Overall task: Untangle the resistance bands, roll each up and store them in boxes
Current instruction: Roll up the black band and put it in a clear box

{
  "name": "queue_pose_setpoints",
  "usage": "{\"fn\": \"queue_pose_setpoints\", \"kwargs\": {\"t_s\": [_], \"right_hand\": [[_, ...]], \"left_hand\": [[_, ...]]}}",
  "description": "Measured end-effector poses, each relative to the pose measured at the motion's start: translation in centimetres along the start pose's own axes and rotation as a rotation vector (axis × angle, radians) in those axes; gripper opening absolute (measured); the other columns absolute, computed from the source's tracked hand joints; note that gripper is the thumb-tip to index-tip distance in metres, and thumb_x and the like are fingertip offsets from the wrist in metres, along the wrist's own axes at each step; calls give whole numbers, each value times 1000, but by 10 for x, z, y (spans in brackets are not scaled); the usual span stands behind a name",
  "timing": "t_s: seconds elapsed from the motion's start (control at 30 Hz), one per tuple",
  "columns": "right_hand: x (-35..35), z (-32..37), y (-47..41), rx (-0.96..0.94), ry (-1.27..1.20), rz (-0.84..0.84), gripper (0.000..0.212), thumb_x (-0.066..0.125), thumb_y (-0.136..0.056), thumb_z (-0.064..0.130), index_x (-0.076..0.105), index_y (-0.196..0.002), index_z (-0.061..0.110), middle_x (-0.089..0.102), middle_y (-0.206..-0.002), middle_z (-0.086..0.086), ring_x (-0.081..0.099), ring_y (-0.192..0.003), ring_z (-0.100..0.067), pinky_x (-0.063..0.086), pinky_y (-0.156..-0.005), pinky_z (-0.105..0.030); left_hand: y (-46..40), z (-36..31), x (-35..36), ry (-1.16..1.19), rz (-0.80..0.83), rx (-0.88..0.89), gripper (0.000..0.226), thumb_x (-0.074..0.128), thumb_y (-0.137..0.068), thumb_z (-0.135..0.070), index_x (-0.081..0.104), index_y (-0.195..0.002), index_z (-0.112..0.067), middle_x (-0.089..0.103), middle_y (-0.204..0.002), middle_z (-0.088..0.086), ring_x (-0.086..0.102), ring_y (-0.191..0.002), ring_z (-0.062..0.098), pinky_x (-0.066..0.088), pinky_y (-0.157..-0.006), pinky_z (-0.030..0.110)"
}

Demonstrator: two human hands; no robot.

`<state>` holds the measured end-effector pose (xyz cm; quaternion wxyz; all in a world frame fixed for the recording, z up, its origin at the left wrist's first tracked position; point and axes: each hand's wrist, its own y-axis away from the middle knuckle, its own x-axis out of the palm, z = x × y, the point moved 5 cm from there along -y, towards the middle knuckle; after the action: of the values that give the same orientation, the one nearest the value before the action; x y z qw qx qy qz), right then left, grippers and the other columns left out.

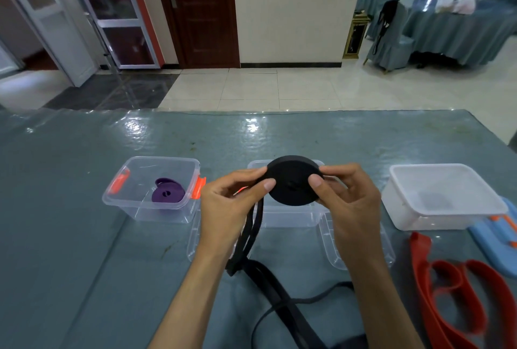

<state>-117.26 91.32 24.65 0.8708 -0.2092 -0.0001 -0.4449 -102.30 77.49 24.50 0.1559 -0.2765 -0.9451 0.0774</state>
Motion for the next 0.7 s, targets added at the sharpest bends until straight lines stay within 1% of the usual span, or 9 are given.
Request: {"fn": "queue_pose_setpoints", "kwargs": {"t_s": [0.07, 0.13, 0.23, 0.3, 0.37, 0.43, 0.5, 0.6, 0.7], "right_hand": [[3, -3, 1, 56, -36, 41, 19, 85, -85, 19, 67, -86, 17, 79, -104, -11, 78, -99, -32, 65, -83, -45], [5, -3, 2, 67, -45, 71, 21, 84, -87, 13, 65, -79, 20, 80, -102, -9, 80, -95, -30, 66, -76, -40], [4, 2, -1, 38, -65, 49, 15, 83, -86, 15, 73, -94, 23, 81, -98, -6, 81, -89, -27, 65, -69, -31], [3, 1, -2, 36, -76, 39, 18, 83, -85, 19, 77, -101, 25, 81, -99, -6, 81, -90, -27, 65, -71, -32], [2, -6, 0, 90, -97, 54, 15, 83, -83, 21, 79, -98, 25, 82, -97, -6, 80, -89, -27, 66, -73, -34], [1, -15, 3, 180, -118, 94, 14, 87, -81, 26, 77, -90, 23, 81, -97, -8, 80, -92, -28, 65, -75, -33], [-1, -21, 3, 225, -78, 130, 27, 92, -77, 29, 69, -84, 17, 81, -95, -9, 80, -92, -30, 65, -74, -33], [-4, -19, 2, 182, -53, 82, 31, 91, -73, 29, 67, -88, 15, 80, -89, -8, 81, -86, -28, 64, -69, -30], [-8, -14, 0, 95, -71, 32, 26, 90, -79, 21, 73, -99, 24, 81, -91, -5, 81, -86, -28, 65, -72, -33]], "left_hand": [[-2, -6, -1, -27, 8, 44, 25, 92, -74, -14, 85, -95, -26, 83, -96, 4, 80, -95, 20, 60, -83, 21], [-3, -9, -2, -44, -4, 81, 24, 93, -76, -14, 85, -96, -25, 82, -95, 3, 79, -94, 20, 60, -82, 21], [0, -4, -2, -17, 0, 55, 23, 91, -76, -15, 86, -97, -23, 82, -102, 4, 78, -102, 20, 59, -89, 23], [1, 2, -2, -9, 28, -7, 27, 88, -73, -16, 86, -99, -24, 81, -107, 4, 77, -105, 19, 59, -93, 24], [1, 4, -3, -15, 49, -43, 30, 87, -71, -17, 86, -100, -26, 82, -104, 1, 78, -102, 16, 58, -90, 20], [0, 1, -5, -40, 41, -30, 29, 90, -71, -16, 86, -99, -24, 83, -100, 3, 80, -99, 19, 59, -87, 20], [-1, 0, -3, -58, 11, 0, 25, 92, -74, -10, 86, -97, -19, 83, -96, 6, 80, -95, 23, 61, -85, 23], [1, 1, 4, -33, -2, 14, 22, 89, -77, -8, 85, -98, -16, 83, -100, 6, 80, -99, 23, 60, -87, 23], [0, 6, 7, -32, 97, -48, 31, 87, -74, -15, 85, -103, -25, 82, -109, 3, 77, -107, 20, 59, -93, 24]]}}
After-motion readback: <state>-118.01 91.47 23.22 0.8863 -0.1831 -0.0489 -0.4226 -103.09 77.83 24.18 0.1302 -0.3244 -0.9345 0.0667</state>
